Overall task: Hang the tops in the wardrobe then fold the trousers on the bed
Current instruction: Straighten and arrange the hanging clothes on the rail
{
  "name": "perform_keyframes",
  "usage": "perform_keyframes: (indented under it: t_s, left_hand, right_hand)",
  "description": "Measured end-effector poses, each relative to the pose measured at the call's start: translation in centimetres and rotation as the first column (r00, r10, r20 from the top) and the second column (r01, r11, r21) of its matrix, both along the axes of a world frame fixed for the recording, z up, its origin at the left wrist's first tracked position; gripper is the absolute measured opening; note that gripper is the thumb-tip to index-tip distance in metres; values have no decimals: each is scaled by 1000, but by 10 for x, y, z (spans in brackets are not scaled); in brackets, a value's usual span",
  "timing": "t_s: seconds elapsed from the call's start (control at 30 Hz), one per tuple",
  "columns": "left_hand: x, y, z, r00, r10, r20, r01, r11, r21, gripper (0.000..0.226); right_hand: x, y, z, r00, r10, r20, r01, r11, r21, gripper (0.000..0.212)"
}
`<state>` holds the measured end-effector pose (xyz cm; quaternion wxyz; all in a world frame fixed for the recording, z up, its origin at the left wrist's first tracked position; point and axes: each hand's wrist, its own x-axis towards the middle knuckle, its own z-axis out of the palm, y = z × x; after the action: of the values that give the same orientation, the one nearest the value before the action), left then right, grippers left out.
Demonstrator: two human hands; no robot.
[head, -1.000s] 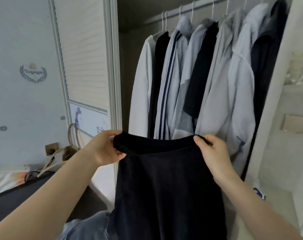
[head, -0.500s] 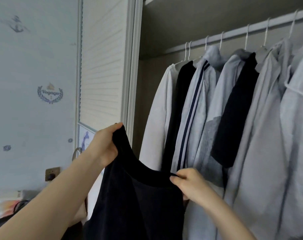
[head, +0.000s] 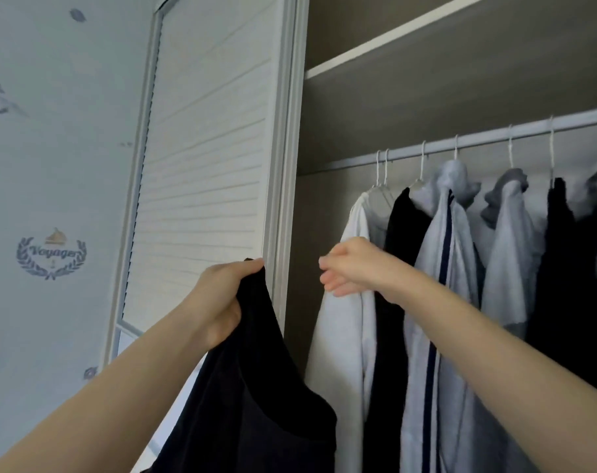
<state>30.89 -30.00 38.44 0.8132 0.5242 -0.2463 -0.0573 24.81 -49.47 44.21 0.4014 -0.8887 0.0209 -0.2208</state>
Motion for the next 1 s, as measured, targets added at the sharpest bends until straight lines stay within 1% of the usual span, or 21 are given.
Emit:
perform_keyframes:
  t_s: [0.07, 0.1, 0.13, 0.17, 0.23, 0.27, 0.33, 0.37, 0.4, 0.47, 0.53, 0.6, 0.63, 0.7, 0.77, 0.8, 0.83, 0.87, 0.9, 0.97, 1.0]
  left_hand:
    - [10, -4, 8, 999, -30, 39, 30, 1000, 1, 13]
    - [17, -6, 13, 998, -42, 51, 43, 999, -6, 14]
    - [20, -8, 17, 997, -50, 59, 51, 999, -11, 14]
    - [26, -10, 20, 996, -60, 62, 61, 998, -11, 14]
    - [34, -14, 25, 995, -66, 80, 67, 998, -16, 13]
    - [39, -15, 27, 994, -64, 83, 66, 998, -18, 14]
    - [49, -18, 30, 994, -56, 90, 58, 998, -21, 21]
    - [55, -19, 30, 994, -56, 94, 58, 998, -19, 26]
    - [61, -19, 30, 993, -56, 99, 58, 998, -16, 31]
    - [68, -20, 30, 991, -46, 123, 48, 999, -8, 37]
    - [75, -20, 28, 987, -64, 146, 65, 998, 0, 40]
    - [78, -20, 27, 984, -91, 155, 92, 996, 2, 35]
    - [79, -19, 27, 983, -108, 151, 110, 994, -6, 36]
    - [81, -18, 27, 979, -151, 134, 156, 987, -25, 45]
    - [82, -17, 28, 976, -171, 132, 176, 984, -28, 47]
    - [81, -16, 28, 976, -173, 133, 178, 984, -30, 44]
    - [82, -16, 28, 976, -172, 137, 177, 984, -27, 40]
    - [82, -16, 28, 974, -175, 144, 179, 984, -19, 35]
    - [82, -16, 28, 972, -185, 147, 189, 982, -15, 30]
    - [82, -14, 28, 967, -205, 148, 209, 978, -12, 22]
    - [82, -14, 28, 966, -213, 148, 217, 976, -12, 22]
  right_hand:
    - [31, 10, 37, 991, -65, 118, 58, 996, 63, 25]
    - [49, 13, 53, 978, -116, 173, 111, 993, 37, 28]
    - [63, 15, 66, 958, -170, 229, 181, 983, -30, 28]
    - [80, 16, 76, 929, -226, 292, 265, 959, -99, 24]
    - [109, 16, 93, 856, -317, 408, 418, 890, -185, 23]
    - [124, 14, 101, 831, -342, 439, 465, 860, -210, 28]
    - [148, 8, 110, 789, -400, 466, 554, 792, -258, 45]
    - [160, 4, 112, 768, -426, 478, 598, 743, -299, 51]
    - [170, 0, 114, 740, -454, 496, 649, 675, -350, 54]
    - [185, -13, 117, 686, -514, 516, 727, 514, -455, 56]
    - [195, -29, 119, 634, -600, 488, 761, 369, -534, 59]
    - [198, -44, 117, 574, -690, 441, 774, 283, -566, 62]
    - [199, -52, 115, 542, -723, 428, 790, 265, -553, 59]
    - [204, -67, 111, 491, -773, 401, 832, 281, -477, 55]
    - [204, -80, 109, 464, -798, 386, 855, 289, -430, 55]
    - [202, -87, 110, 475, -796, 375, 850, 305, -429, 56]
    - [201, -95, 112, 512, -781, 357, 830, 343, -440, 53]
    - [198, -102, 113, 555, -763, 331, 804, 390, -449, 47]
    - [194, -108, 115, 579, -755, 308, 785, 414, -461, 42]
    - [189, -115, 119, 591, -752, 293, 775, 429, -464, 38]
    - [188, -117, 120, 601, -743, 294, 776, 454, -438, 38]
